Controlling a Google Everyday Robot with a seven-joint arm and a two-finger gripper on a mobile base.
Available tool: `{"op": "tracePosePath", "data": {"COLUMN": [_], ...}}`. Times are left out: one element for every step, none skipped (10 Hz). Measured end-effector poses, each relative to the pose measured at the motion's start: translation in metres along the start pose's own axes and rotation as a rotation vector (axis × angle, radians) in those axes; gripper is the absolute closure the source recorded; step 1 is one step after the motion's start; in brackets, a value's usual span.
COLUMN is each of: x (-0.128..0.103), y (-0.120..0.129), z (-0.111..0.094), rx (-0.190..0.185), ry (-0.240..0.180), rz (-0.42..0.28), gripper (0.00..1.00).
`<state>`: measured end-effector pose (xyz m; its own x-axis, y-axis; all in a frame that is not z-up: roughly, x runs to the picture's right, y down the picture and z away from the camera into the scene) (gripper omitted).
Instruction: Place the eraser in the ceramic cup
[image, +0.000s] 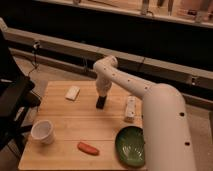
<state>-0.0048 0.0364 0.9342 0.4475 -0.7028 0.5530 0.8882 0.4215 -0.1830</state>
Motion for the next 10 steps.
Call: {"op": "tracePosePath", "data": {"x": [0.001, 0.004, 0.007, 0.008, 0.008, 0.009, 0.011, 0.009, 0.008, 0.005], "y": [0.000, 0.005, 0.009, 0.011, 0.012, 0.015, 0.019, 0.019, 0.018, 0.017], "z": [-0.002, -0.005, -0.006, -0.006, -0.005, -0.002, 0.001, 0.005, 0.011, 0.017], "rx": [0.007, 0.010, 0.012, 0.014, 0.015, 0.015, 0.012, 0.009, 0.003, -0.003], "ry": [-0.004, -0.005, -0.007, -0.012, -0.020, -0.027, -0.035, -0.044, -0.056, -0.065], "rz": [0.008, 0.020, 0.031, 0.043, 0.052, 0.062, 0.072, 0.069, 0.066, 0.061], "gripper": [0.20, 0.20, 0.20, 0.20, 0.20, 0.20, 0.20, 0.20, 0.20, 0.20]}}
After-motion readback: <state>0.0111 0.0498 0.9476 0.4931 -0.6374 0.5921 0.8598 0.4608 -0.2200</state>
